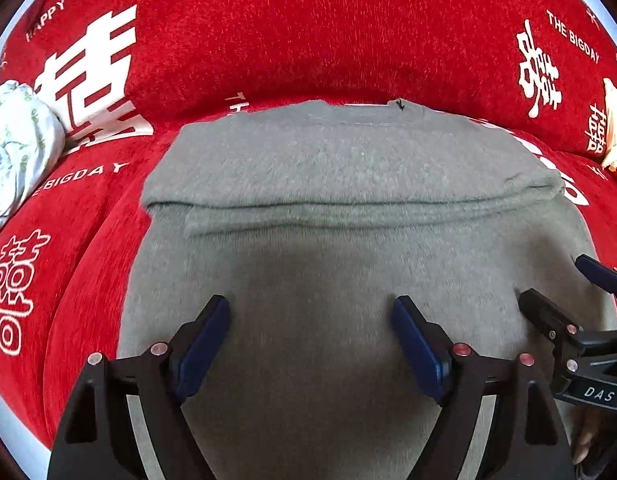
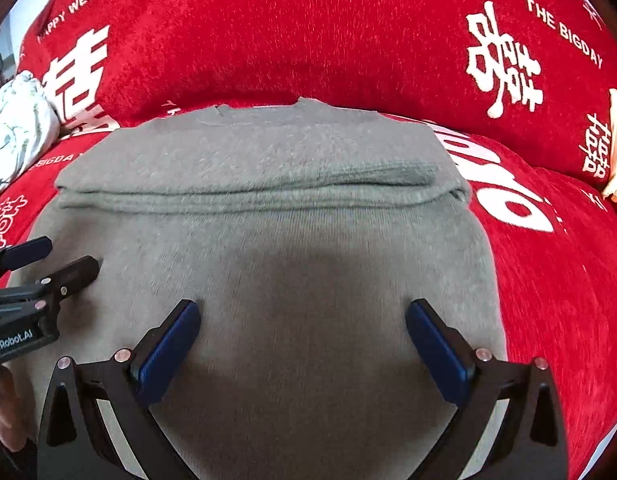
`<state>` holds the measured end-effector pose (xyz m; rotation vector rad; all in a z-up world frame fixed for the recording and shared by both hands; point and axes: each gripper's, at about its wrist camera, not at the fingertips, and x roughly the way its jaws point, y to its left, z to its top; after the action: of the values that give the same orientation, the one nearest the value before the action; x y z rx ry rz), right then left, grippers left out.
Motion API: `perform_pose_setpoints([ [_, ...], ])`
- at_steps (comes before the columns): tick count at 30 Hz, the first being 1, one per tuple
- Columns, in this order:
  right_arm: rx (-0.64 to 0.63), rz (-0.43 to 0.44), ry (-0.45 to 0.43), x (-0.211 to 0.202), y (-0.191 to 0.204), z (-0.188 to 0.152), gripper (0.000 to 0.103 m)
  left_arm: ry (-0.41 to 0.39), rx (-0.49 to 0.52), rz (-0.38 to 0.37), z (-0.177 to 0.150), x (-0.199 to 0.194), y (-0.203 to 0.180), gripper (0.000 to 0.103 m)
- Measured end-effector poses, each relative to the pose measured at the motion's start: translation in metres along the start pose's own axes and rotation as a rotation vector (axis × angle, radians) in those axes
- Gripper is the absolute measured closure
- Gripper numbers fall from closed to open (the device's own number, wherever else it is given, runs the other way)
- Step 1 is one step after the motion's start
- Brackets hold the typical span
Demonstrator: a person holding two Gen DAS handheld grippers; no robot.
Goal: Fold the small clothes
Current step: 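Move both open tools to the ribbed hem of the grey sweater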
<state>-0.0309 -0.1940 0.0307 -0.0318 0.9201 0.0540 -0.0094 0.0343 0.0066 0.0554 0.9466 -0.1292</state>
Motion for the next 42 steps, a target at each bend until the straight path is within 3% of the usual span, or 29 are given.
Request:
perform_pose_setpoints([
  [3, 0.001, 0.009, -0.009, -0.005, 0.0, -0.009, 0.001, -0.011, -0.003, 0.005, -0.008, -0.006, -0.001, 0.018],
  [6, -0.001, 0.012, -0.002, -0.012, 0.001, -0.016, 0.001, 0.005, -0.041, 0.027, -0.019, -0.01, 0.003, 0.0],
  [18, -0.005, -0.019, -0.049, -0.043, 0.006, -0.059, 0.0, -0.006, -0.06, 0.011, -0.076, -0.046, 0.001, 0.0],
  [22, -0.062, -0.018, -0.04, -0.056, 0.009, -0.079, 0.0, 0.006, -0.045, 0.007, -0.093, -0.057, -0.003, 0.0],
  [26, -0.091, 0.005, -0.001, -0.069, 0.006, -0.097, 0.0, 0.063, -0.043, -0.033, -0.105, -0.063, 0.0, 0.0],
  [30, -0.141, 0.023, 0.047, -0.077, 0.001, -0.118, 0.0, 0.135, 0.063, -0.015, -0.123, -0.066, -0.009, 0.0],
  [33, -0.22, -0.008, 0.072, -0.082, 0.002, -0.134, 0.0, 0.183, 0.079, -0.019, -0.136, -0.067, -0.007, 0.0],
  [38, -0.168, -0.033, 0.095, -0.095, -0.012, -0.14, 0.0, 0.143, -0.059, -0.035, -0.141, -0.084, 0.028, 0.001],
  [40, -0.09, -0.049, 0.086, -0.098, -0.029, -0.138, 0.0, 0.194, -0.158, -0.012, -0.145, -0.078, 0.049, 0.001],
  [42, -0.02, -0.03, 0.109, -0.094, -0.043, -0.139, 0.0, 0.272, -0.246, -0.056, -0.154, -0.064, 0.064, 0.004],
])
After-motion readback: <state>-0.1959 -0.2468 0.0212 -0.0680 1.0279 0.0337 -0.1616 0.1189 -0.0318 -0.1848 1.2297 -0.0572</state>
